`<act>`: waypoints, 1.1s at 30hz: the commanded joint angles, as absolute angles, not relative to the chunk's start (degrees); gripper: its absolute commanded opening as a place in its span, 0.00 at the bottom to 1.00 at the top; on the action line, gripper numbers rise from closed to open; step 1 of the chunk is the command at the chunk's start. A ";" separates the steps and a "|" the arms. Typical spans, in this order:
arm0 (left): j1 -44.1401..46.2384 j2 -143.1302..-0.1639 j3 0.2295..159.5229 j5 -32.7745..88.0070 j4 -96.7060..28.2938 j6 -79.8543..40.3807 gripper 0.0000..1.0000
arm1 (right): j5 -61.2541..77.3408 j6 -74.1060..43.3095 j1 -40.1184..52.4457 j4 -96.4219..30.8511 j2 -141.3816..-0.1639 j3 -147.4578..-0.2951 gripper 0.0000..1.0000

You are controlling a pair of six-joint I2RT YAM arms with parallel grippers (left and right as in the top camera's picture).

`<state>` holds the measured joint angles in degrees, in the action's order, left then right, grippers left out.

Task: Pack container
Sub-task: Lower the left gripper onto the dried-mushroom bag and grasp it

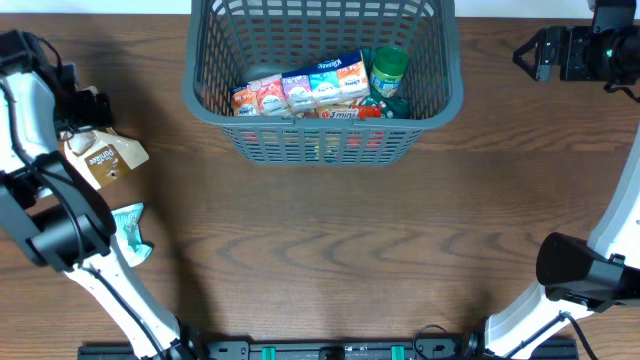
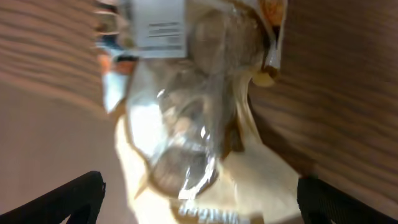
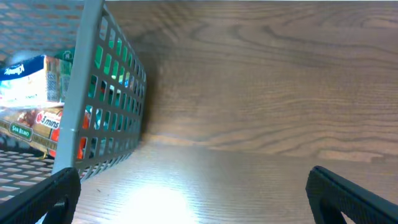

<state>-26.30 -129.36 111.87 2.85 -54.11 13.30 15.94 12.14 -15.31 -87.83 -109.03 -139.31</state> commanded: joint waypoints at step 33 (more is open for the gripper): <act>-24.82 -135.39 111.63 3.51 -53.95 13.37 0.26 | 16.56 10.33 -15.33 -88.33 -109.08 -138.96 0.99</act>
<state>-25.74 -136.86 111.90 3.38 -52.47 13.15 15.92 10.94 -15.31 -88.12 -109.03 -139.31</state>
